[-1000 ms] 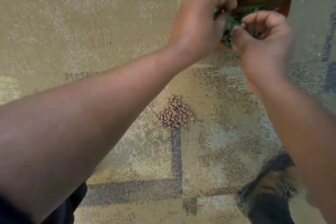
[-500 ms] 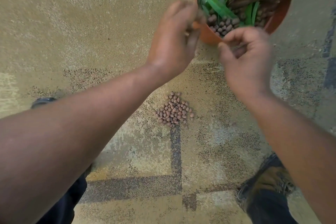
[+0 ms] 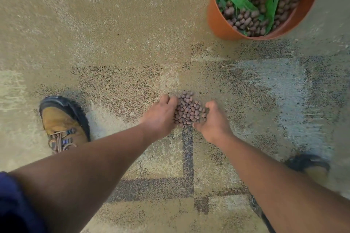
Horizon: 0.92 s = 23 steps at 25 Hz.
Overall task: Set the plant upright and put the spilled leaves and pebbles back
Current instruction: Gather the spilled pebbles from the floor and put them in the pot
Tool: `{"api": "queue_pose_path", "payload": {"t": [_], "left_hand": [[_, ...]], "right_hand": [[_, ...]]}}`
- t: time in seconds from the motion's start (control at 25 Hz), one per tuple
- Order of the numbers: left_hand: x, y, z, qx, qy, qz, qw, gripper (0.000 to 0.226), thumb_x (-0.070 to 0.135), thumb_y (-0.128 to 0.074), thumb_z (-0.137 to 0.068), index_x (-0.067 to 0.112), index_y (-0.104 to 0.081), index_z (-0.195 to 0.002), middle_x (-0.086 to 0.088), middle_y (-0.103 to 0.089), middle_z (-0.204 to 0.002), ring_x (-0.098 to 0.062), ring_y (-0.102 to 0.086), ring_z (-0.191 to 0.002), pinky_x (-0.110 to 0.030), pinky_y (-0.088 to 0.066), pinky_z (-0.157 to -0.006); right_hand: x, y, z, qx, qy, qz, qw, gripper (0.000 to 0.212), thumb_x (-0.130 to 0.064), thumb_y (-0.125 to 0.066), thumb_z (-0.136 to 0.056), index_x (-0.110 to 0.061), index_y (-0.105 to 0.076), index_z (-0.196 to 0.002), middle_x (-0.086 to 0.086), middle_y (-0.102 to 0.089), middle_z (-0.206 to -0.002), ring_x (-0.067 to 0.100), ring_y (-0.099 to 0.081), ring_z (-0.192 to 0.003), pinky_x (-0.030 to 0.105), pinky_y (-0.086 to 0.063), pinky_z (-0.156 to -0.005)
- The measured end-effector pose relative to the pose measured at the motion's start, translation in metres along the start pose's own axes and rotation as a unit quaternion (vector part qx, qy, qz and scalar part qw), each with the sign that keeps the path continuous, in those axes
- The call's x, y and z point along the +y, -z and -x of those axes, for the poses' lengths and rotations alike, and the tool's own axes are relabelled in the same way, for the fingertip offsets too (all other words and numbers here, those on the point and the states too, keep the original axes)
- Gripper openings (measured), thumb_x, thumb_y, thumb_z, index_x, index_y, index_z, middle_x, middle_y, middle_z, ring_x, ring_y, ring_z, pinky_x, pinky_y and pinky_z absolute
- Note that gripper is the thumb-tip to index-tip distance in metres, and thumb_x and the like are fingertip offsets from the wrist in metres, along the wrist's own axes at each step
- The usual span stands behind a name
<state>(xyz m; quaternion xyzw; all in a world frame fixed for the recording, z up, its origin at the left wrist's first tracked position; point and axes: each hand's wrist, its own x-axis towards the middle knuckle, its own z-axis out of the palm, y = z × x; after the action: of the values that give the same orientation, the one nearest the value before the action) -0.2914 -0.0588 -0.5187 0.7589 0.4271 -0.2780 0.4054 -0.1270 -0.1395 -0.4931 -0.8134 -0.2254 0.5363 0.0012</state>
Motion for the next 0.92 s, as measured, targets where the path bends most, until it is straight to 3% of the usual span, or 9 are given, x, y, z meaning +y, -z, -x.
{"api": "queue_pose_path", "payload": {"t": [0.12,0.2,0.36,0.48,0.64,0.8,0.92], "left_hand": [[-0.005,-0.009,0.004,0.026,-0.029,0.002,0.999,0.056,0.009,-0.070,-0.089,0.026,-0.042,-0.134,-0.001,-0.050,-0.125,-0.012,-0.047,-0.096,-0.032,-0.057,-0.088],[-0.006,-0.009,0.005,0.034,-0.041,0.011,0.999,0.047,0.007,-0.067,-0.092,0.023,-0.050,-0.133,0.000,-0.055,-0.122,-0.014,-0.053,-0.097,-0.027,-0.056,-0.085],[-0.007,-0.005,0.008,0.028,-0.063,0.029,0.997,0.040,0.009,-0.065,-0.097,0.021,-0.059,-0.135,0.001,-0.059,-0.124,-0.020,-0.065,-0.104,-0.027,-0.061,-0.085],[-0.011,-0.003,0.009,0.014,-0.089,0.009,0.996,0.036,0.012,-0.062,-0.100,0.022,-0.061,-0.135,0.003,-0.059,-0.124,-0.018,-0.066,-0.104,-0.026,-0.062,-0.081],[-0.014,0.000,0.010,0.004,-0.115,-0.002,0.993,0.026,0.021,-0.056,-0.103,0.020,-0.068,-0.126,0.002,-0.060,-0.120,-0.015,-0.066,-0.100,-0.021,-0.061,-0.076],[-0.015,-0.001,0.010,0.007,-0.118,-0.017,0.993,0.024,0.025,-0.059,-0.102,0.019,-0.070,-0.123,0.001,-0.059,-0.119,-0.015,-0.067,-0.097,-0.021,-0.060,-0.074],[-0.013,-0.002,0.011,0.006,-0.118,-0.025,0.993,0.026,0.018,-0.063,-0.100,0.020,-0.069,-0.126,0.001,-0.060,-0.122,-0.016,-0.067,-0.101,-0.023,-0.061,-0.077]], "right_hand": [[-0.006,-0.011,-0.004,0.018,0.012,-0.007,1.000,0.051,-0.012,-0.083,-0.084,-0.020,-0.050,-0.122,0.005,-0.057,-0.129,0.027,-0.064,-0.113,0.044,-0.061,-0.094],[-0.010,-0.014,-0.006,0.029,0.034,0.002,0.999,0.039,-0.012,-0.079,-0.087,-0.021,-0.054,-0.116,0.004,-0.058,-0.130,0.027,-0.063,-0.115,0.044,-0.061,-0.094],[-0.014,-0.010,-0.011,0.016,0.033,0.026,0.999,0.025,-0.014,-0.074,-0.092,-0.028,-0.055,-0.099,-0.001,-0.066,-0.114,0.027,-0.067,-0.106,0.042,-0.063,-0.089],[-0.012,-0.007,-0.012,0.014,0.046,0.032,0.998,0.018,-0.013,-0.070,-0.095,-0.026,-0.060,-0.098,0.001,-0.068,-0.114,0.028,-0.068,-0.103,0.041,-0.065,-0.084],[-0.009,-0.013,-0.011,0.045,0.068,0.046,0.996,0.013,-0.012,-0.071,-0.094,-0.023,-0.065,-0.098,0.002,-0.067,-0.117,0.025,-0.066,-0.102,0.034,-0.064,-0.083],[-0.010,-0.021,-0.010,0.066,0.069,0.084,0.992,0.014,-0.018,-0.075,-0.092,-0.022,-0.071,-0.104,0.001,-0.067,-0.114,0.025,-0.067,-0.100,0.036,-0.064,-0.083],[-0.012,-0.023,-0.010,0.067,0.061,0.089,0.992,0.014,-0.018,-0.076,-0.091,-0.022,-0.072,-0.103,0.001,-0.068,-0.111,0.023,-0.067,-0.098,0.033,-0.064,-0.079]]}}
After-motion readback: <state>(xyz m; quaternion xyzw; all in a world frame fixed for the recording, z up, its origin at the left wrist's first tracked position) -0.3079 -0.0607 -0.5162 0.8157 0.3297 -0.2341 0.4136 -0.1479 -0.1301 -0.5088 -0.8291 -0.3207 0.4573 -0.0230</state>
